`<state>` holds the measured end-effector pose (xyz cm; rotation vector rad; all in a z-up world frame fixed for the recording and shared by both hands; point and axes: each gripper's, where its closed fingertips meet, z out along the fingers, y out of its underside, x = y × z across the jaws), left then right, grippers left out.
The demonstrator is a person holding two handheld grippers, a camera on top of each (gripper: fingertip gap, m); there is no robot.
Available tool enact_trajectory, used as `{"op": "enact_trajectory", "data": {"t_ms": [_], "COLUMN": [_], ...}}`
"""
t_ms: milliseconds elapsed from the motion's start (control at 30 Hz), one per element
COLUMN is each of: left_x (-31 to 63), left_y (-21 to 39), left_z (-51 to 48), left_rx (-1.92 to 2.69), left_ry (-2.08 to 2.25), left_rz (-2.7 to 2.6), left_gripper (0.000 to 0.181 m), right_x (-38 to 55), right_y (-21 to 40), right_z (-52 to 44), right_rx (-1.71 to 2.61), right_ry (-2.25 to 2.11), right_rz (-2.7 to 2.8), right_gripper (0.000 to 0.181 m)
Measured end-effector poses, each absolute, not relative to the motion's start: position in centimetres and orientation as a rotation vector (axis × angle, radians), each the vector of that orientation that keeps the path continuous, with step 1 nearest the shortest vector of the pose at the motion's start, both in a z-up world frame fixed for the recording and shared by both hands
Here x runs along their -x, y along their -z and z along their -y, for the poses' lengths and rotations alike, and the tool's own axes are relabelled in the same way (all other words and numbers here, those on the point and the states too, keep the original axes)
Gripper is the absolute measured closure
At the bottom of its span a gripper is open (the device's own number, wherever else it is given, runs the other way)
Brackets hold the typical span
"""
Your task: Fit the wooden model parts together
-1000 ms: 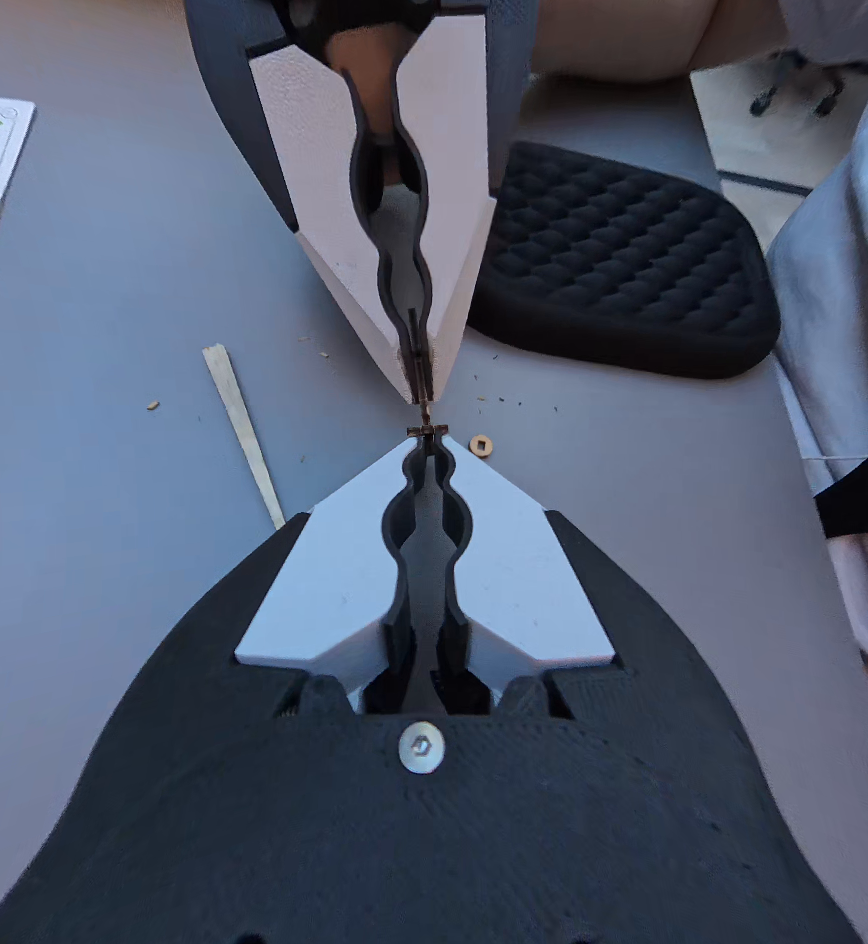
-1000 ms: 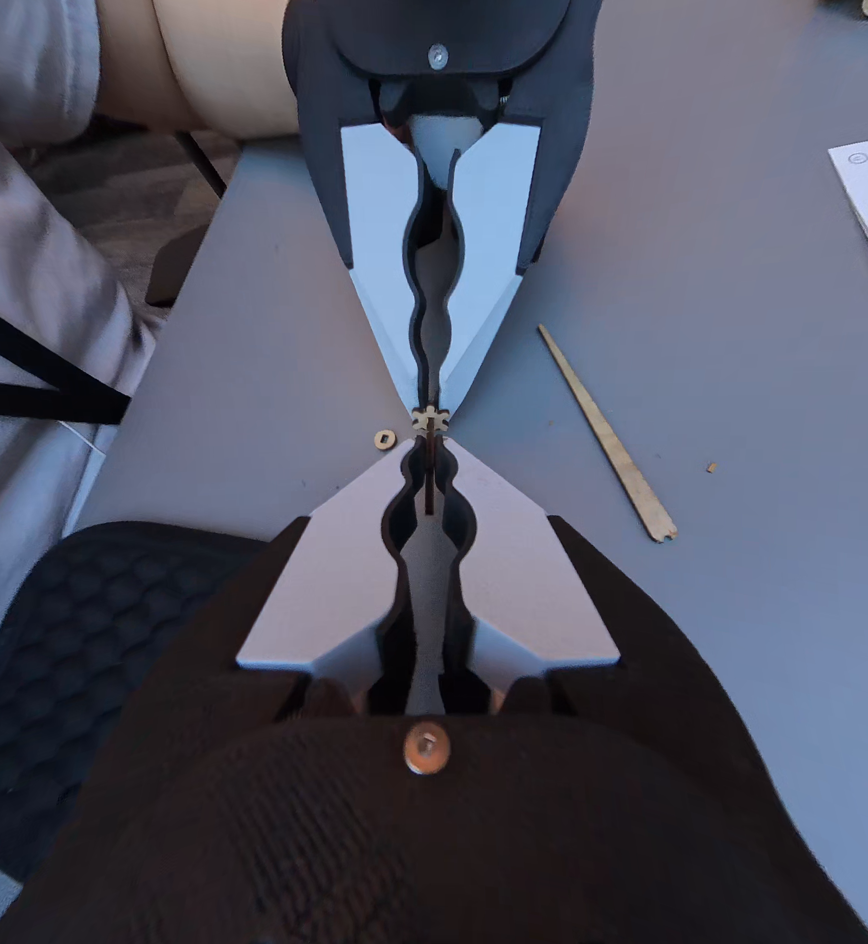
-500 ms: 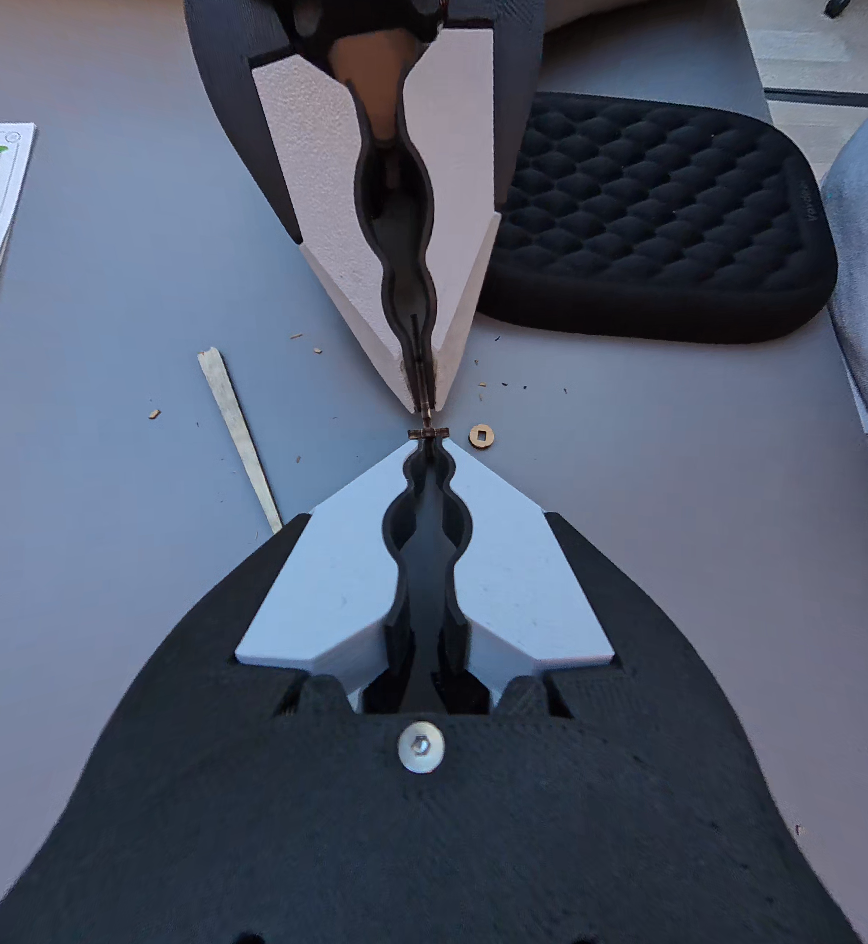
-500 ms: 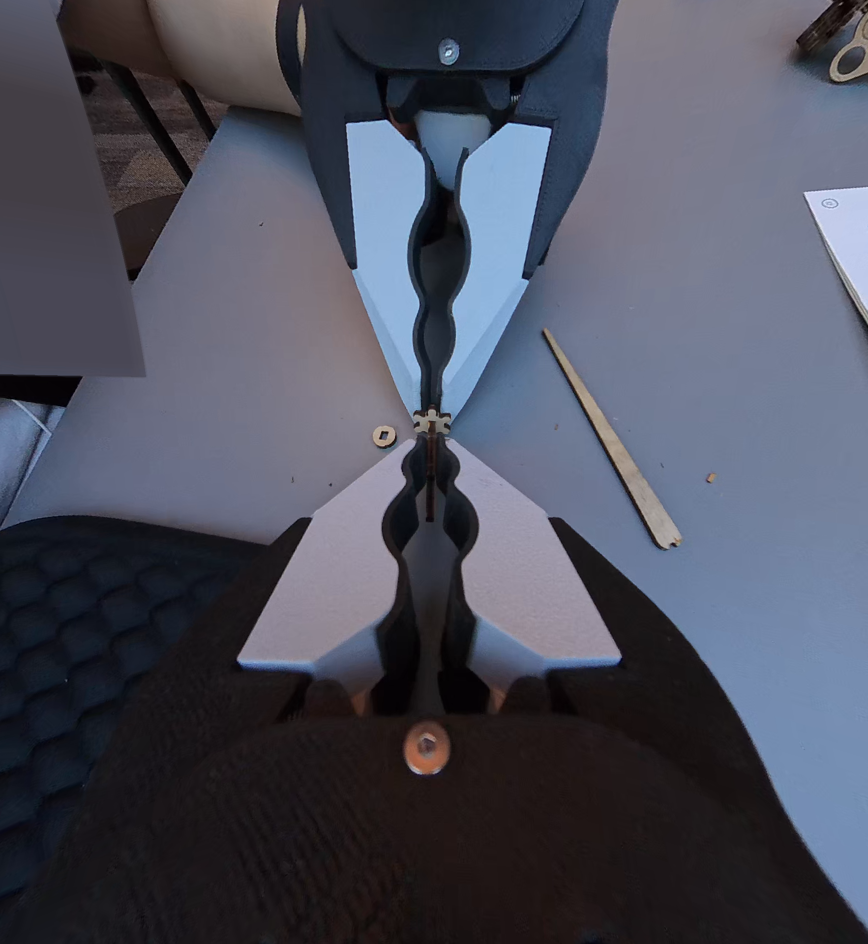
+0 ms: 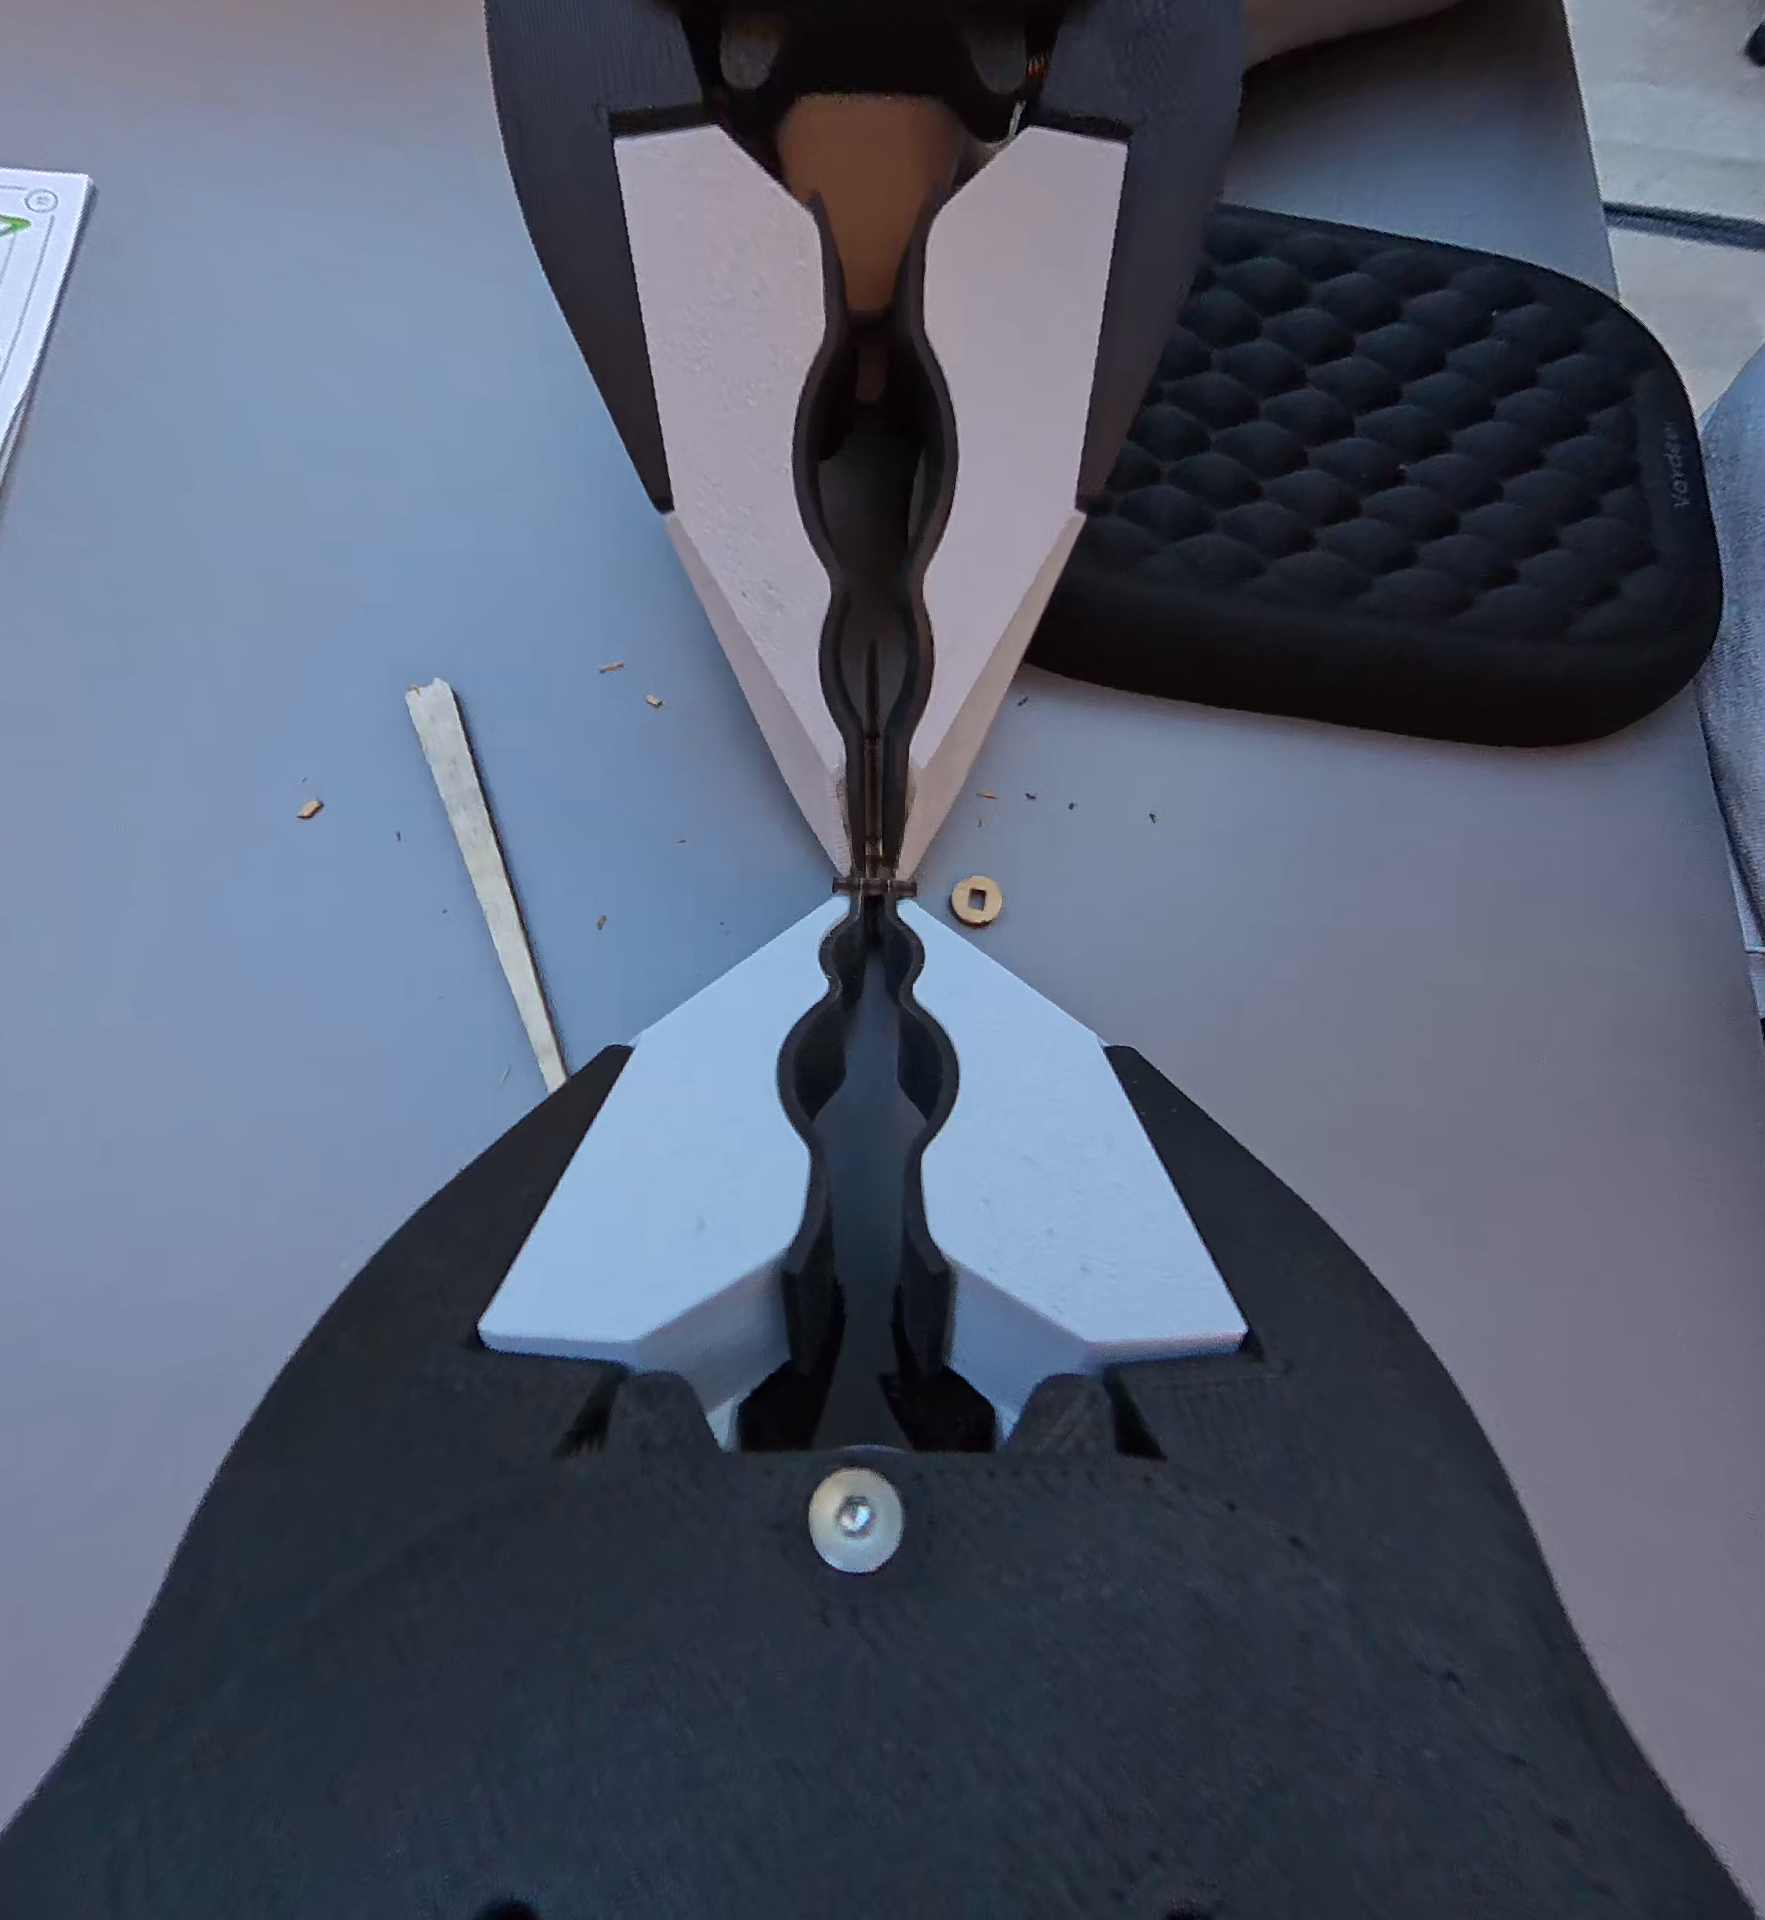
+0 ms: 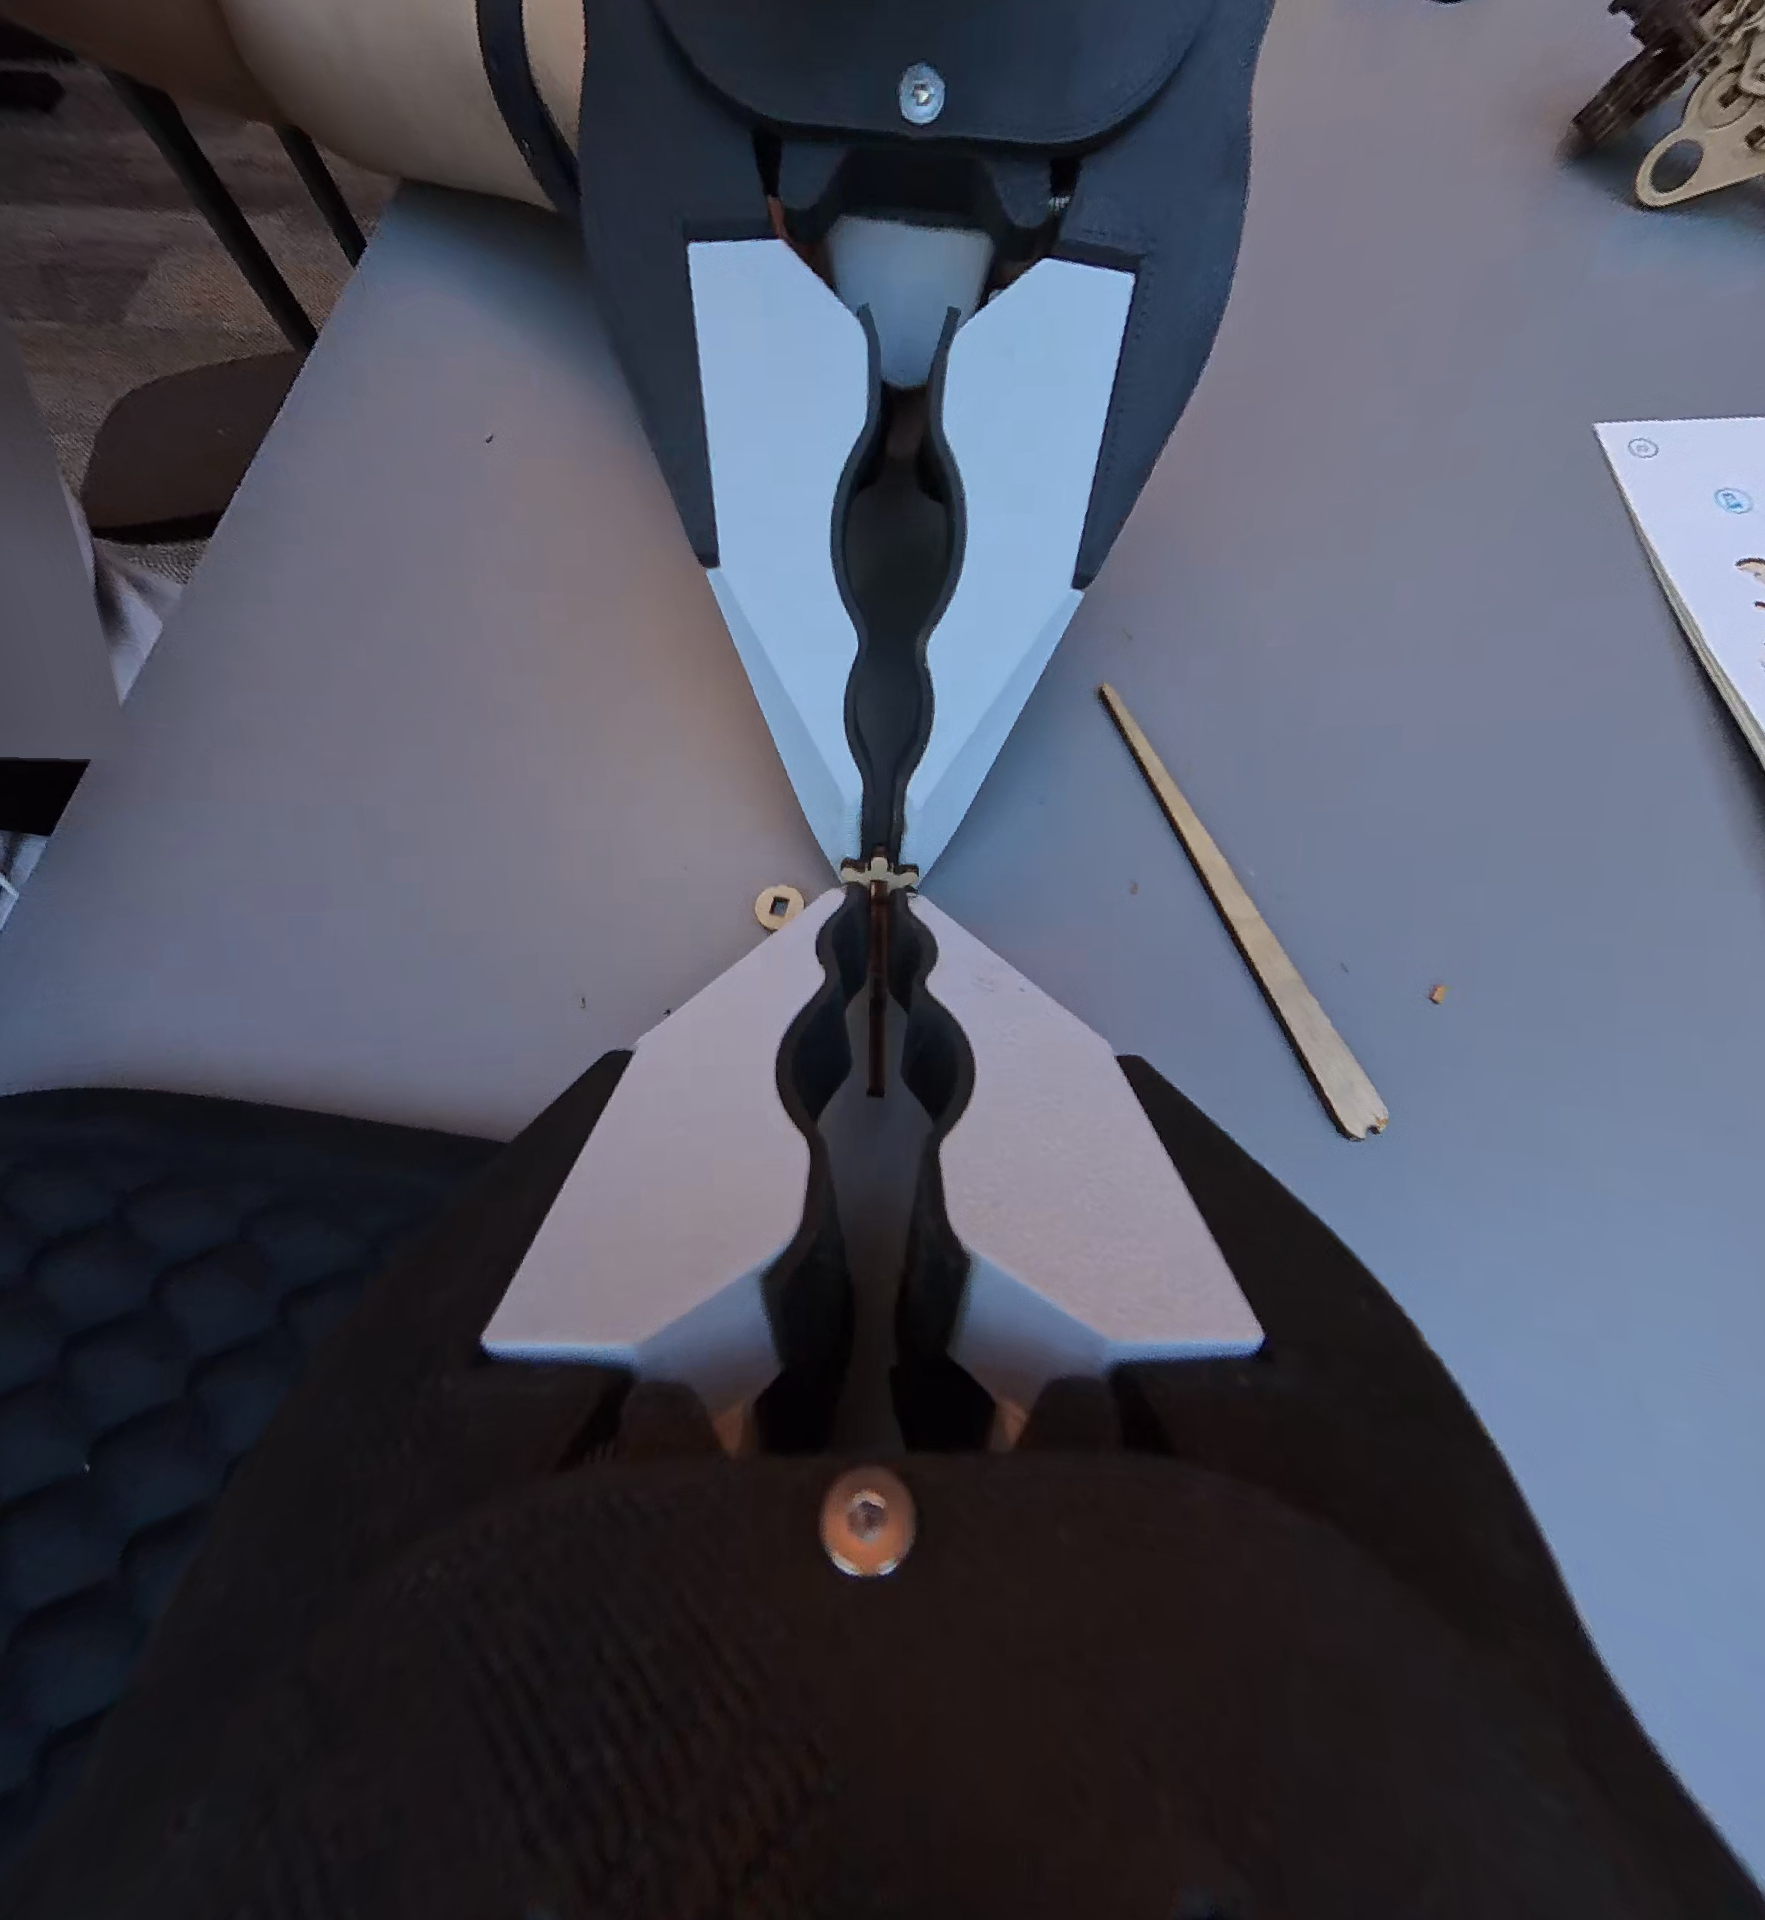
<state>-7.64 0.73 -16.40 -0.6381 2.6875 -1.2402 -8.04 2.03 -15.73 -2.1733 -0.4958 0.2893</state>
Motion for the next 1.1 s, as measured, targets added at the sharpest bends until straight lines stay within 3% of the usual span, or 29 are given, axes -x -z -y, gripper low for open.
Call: {"op": "enact_trajectory", "data": {"t_ms": [1100], "left_x": [7.2], "left_y": [16.6], "left_z": [-0.9], "left_rx": [0.518], "left_ry": [1.193], "left_rz": [-2.615], "left_gripper": [0.181], "right_x": [7.0], "right_y": [14.6], "right_z": [-1.0], "right_rx": [2.061], "right_ry": [-0.337], "right_rz": [0.64], "right_gripper": [0.176]}}
